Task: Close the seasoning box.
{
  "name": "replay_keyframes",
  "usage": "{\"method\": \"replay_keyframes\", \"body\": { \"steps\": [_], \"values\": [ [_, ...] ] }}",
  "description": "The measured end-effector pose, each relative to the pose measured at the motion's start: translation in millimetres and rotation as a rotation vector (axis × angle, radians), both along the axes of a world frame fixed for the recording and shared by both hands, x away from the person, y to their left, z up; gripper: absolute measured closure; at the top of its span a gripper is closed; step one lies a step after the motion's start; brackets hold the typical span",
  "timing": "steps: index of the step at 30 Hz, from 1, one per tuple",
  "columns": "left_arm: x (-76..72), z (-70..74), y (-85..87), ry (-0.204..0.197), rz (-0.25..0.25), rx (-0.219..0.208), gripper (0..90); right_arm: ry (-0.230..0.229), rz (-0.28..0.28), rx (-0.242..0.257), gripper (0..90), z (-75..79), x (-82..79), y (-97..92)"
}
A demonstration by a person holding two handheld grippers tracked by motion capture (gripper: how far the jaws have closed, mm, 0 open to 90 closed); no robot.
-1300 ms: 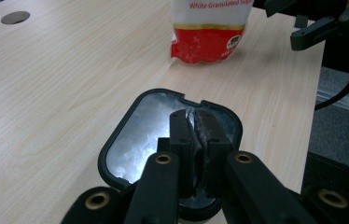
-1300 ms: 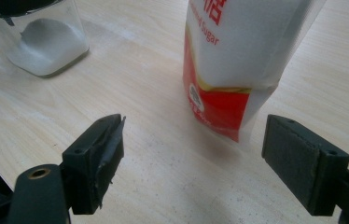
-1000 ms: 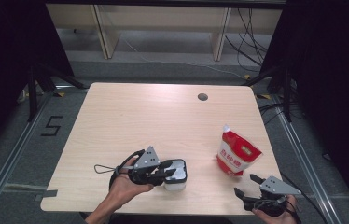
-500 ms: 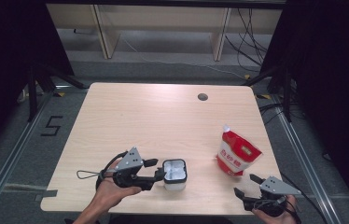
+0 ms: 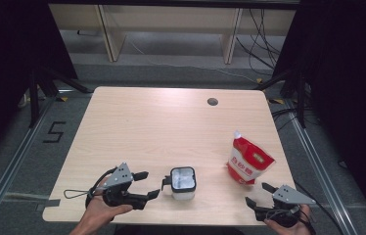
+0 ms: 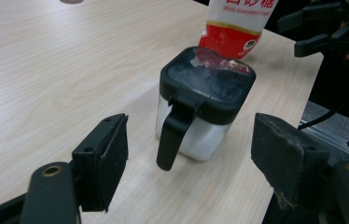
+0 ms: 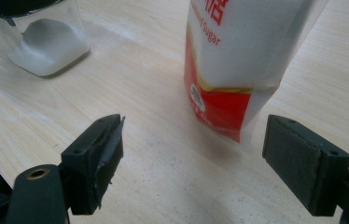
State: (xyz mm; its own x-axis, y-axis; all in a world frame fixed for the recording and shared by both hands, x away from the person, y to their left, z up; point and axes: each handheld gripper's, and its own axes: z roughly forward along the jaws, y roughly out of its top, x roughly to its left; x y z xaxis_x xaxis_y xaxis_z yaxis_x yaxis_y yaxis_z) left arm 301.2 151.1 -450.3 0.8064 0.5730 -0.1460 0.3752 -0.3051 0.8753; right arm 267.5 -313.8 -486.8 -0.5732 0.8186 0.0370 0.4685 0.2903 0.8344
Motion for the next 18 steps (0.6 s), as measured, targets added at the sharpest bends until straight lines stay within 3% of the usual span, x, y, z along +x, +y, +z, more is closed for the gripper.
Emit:
{"method": "replay_keyframes", "body": {
  "steps": [3,6,8,9,11,14,15,17,18],
  "values": [
    [-3.5,-6.0,2.8,0.017,0.022,0.003,25.1,-0.004,0.003,-0.002,21.1,0.0,0.1,-0.1],
    [-4.5,-11.4,6.9,0.002,0.016,0.031,24.1,0.001,-0.001,0.001,21.1,0.1,-0.5,0.4],
    [-7.1,-15.5,8.1,0.022,0.041,0.02,23.6,-0.044,0.015,-0.032,21.1,0.5,2.0,-2.2],
    [-5.9,-17.2,10.2,0.01,0.024,0.032,23.3,-0.052,0.019,-0.037,21.0,0.4,2.5,-2.6],
    [-8.7,-21.2,11.9,0.036,0.049,0.026,22.9,-0.051,0.022,-0.034,21.0,0.1,2.6,-2.2],
    [-10.4,-26.7,16.4,0.032,0.05,0.048,22.4,-0.038,0.024,-0.019,21.1,-0.3,2.3,-1.0],
    [-12.2,-29.3,16.1,0.05,0.069,0.03,22.4,-0.038,0.024,-0.018,21.1,-0.3,2.2,-1.0],
    [-13.7,-32.7,19.6,0.049,0.069,0.059,22.2,-0.037,0.024,-0.018,21.0,-0.4,2.3,-1.1],
    [-15.5,-34.7,19.6,0.055,0.079,0.048,22.2,-0.037,0.022,-0.019,21.0,-0.3,2.1,-1.2]
  ]
}}
